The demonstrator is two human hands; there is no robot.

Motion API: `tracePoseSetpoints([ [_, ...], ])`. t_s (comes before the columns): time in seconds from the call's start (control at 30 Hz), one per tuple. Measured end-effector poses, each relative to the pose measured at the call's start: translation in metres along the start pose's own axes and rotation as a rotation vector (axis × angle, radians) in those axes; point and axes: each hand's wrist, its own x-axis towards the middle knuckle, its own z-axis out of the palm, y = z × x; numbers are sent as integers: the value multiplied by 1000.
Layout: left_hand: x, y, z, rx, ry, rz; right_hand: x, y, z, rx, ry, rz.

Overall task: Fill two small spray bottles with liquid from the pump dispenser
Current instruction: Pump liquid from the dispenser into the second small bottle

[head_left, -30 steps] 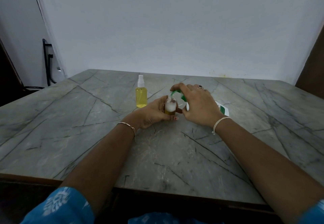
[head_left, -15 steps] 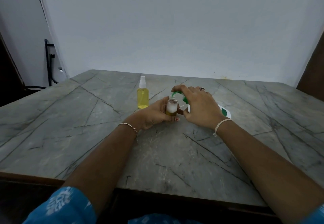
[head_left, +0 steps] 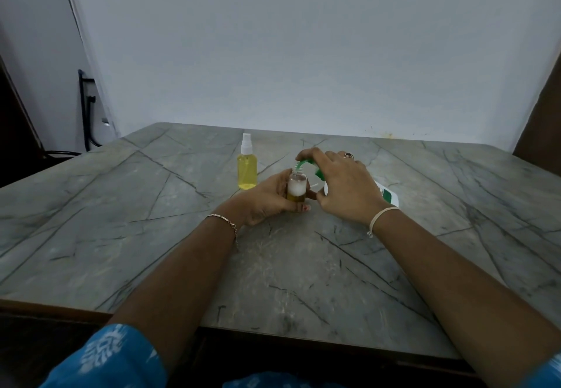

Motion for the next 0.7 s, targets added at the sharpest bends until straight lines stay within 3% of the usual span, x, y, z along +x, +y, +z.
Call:
tracePoseSetpoints([
  [0.7, -2, 3, 2, -5, -9, -6, 2, -1, -2, 29, -15, 7],
])
